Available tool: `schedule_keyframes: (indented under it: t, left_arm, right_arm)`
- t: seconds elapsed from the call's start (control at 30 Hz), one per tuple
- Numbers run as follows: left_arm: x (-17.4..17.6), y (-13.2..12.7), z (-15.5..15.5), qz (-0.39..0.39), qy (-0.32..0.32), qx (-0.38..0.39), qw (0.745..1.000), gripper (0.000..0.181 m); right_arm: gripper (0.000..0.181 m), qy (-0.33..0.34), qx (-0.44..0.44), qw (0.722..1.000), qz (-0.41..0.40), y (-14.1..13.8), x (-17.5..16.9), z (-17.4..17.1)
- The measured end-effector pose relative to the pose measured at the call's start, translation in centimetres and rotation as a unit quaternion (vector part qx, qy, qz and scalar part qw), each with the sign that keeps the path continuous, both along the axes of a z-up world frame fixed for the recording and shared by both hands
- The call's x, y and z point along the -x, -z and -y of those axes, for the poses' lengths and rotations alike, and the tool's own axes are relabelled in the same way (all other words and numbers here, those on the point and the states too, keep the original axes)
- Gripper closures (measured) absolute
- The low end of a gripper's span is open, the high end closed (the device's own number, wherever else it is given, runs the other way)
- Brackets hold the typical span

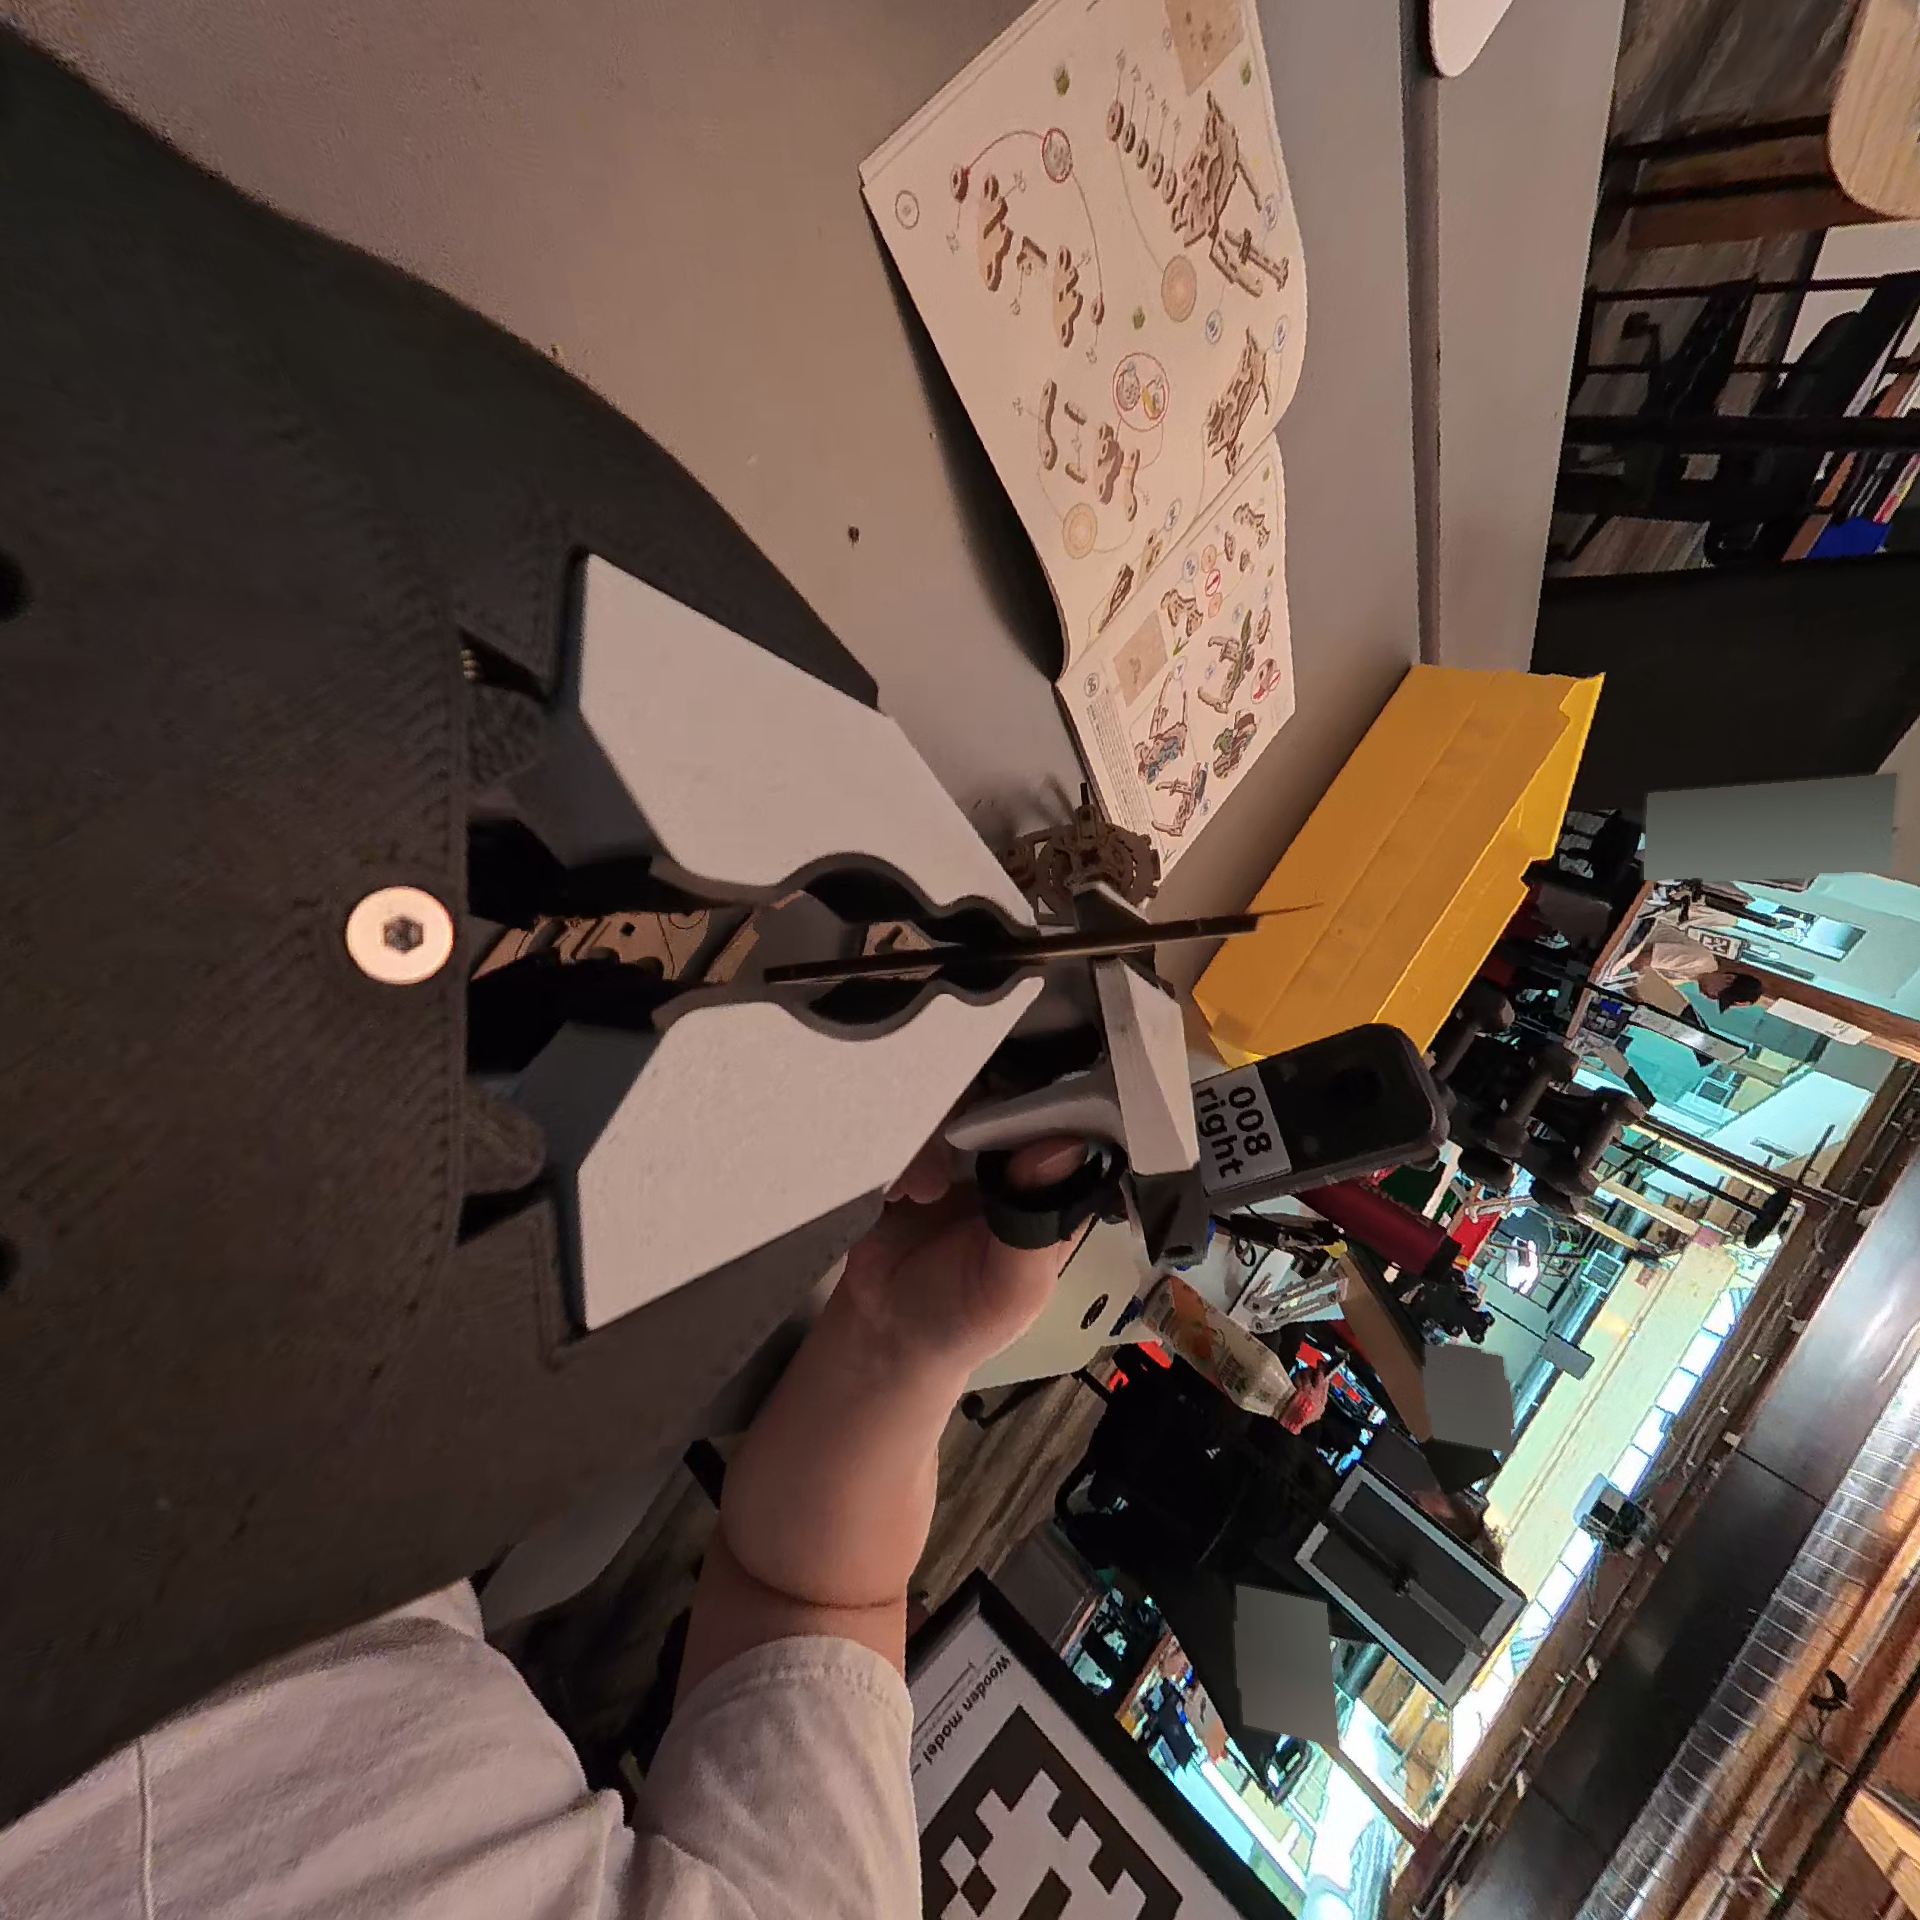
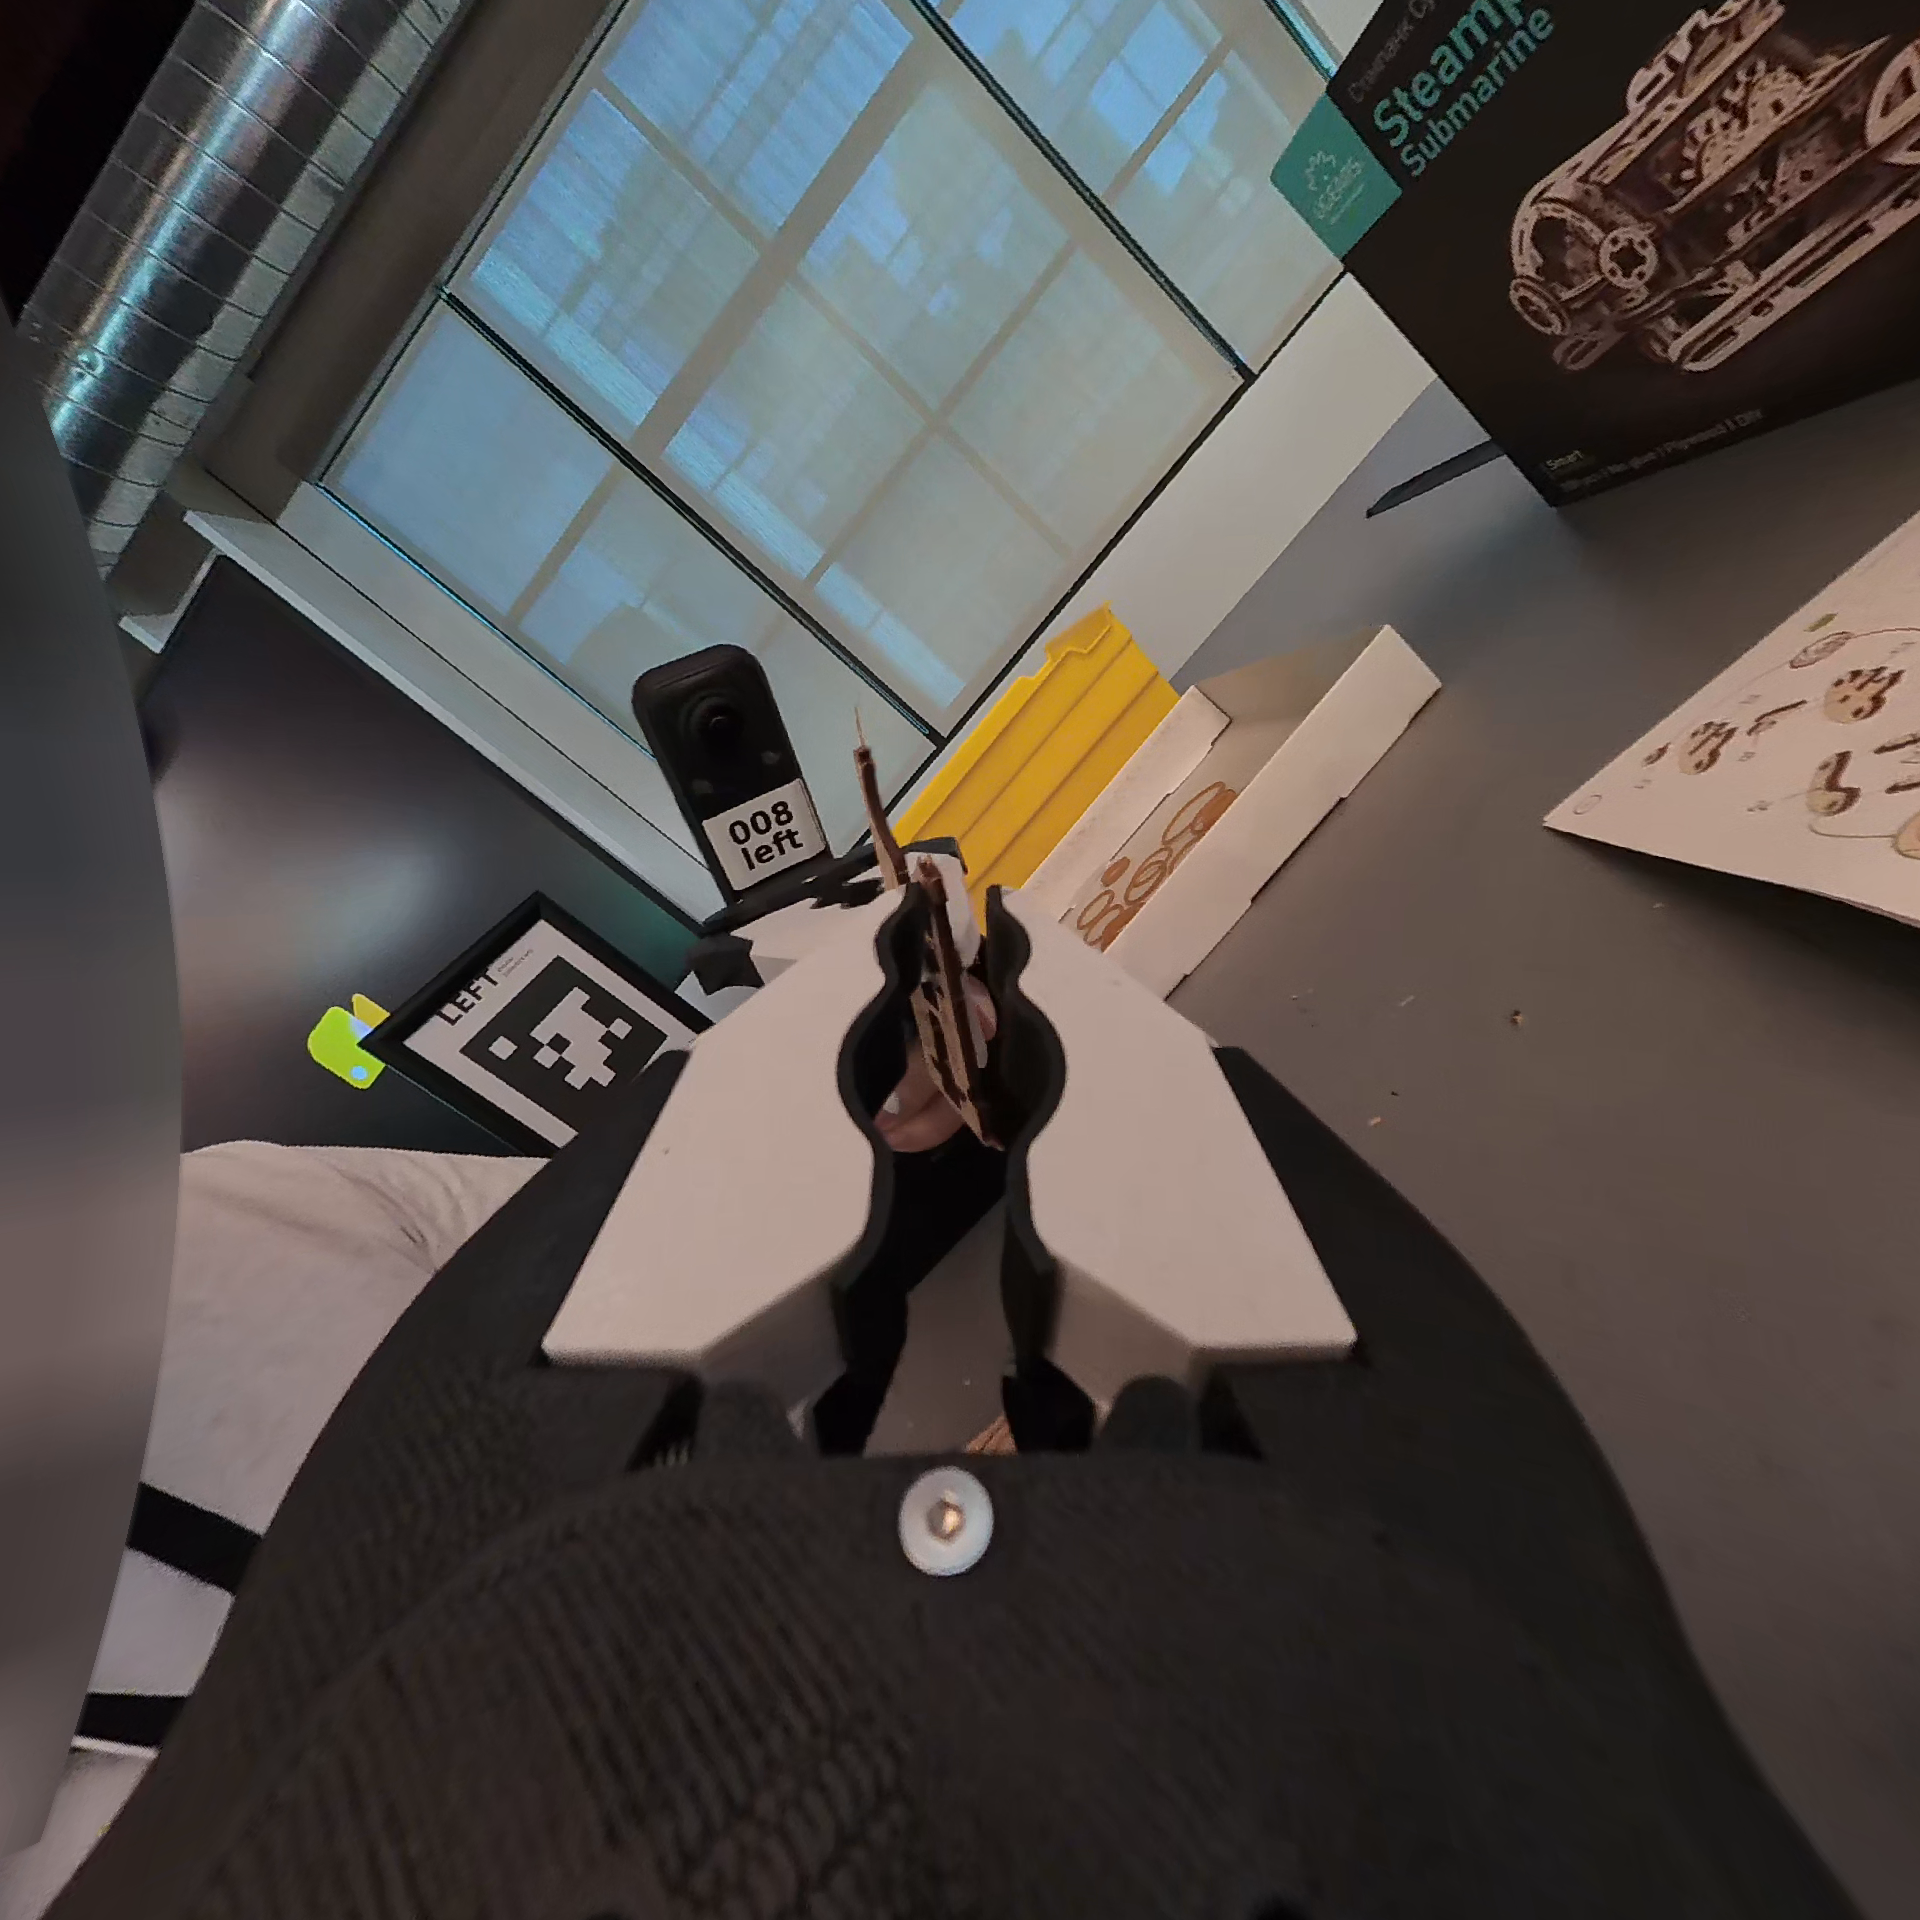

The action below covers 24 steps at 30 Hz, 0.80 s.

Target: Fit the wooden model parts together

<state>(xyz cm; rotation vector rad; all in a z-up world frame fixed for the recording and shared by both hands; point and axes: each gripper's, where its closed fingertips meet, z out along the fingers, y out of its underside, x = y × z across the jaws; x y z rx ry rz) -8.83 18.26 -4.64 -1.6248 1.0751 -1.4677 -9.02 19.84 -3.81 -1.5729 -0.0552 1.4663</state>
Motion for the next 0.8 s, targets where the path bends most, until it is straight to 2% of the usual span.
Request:
schedule_keyframes:
  t: [0.33,0.4,0.6,0.8]
  left_arm:
    - [-0.03,0.07,0.07,0.0,0.007,0.013,1.0,0.181]
    - [-0.05,0.1,0.06,-0.001,0.005,0.009,1.0,0.181]
    - [0.07,-0.14,-0.09,0.007,0.007,0.023,1.0,0.181]
    - [-0.01,-0.04,0.11,0.005,0.011,0.023,1.0,0.181]
  right_arm:
    - [0.173,-0.004,-0.003,1.0,0.022,0.24,0.33,0.11]
    - [0.179,-0.012,-0.007,1.0,0.013,-0.05,0.4,0.28]
    - [0.178,-0.013,-0.014,1.0,-0.004,-0.55,-0.19,0.24]
    - [0.178,-0.026,-0.014,0.999,0.027,-0.02,0.75,0.46]
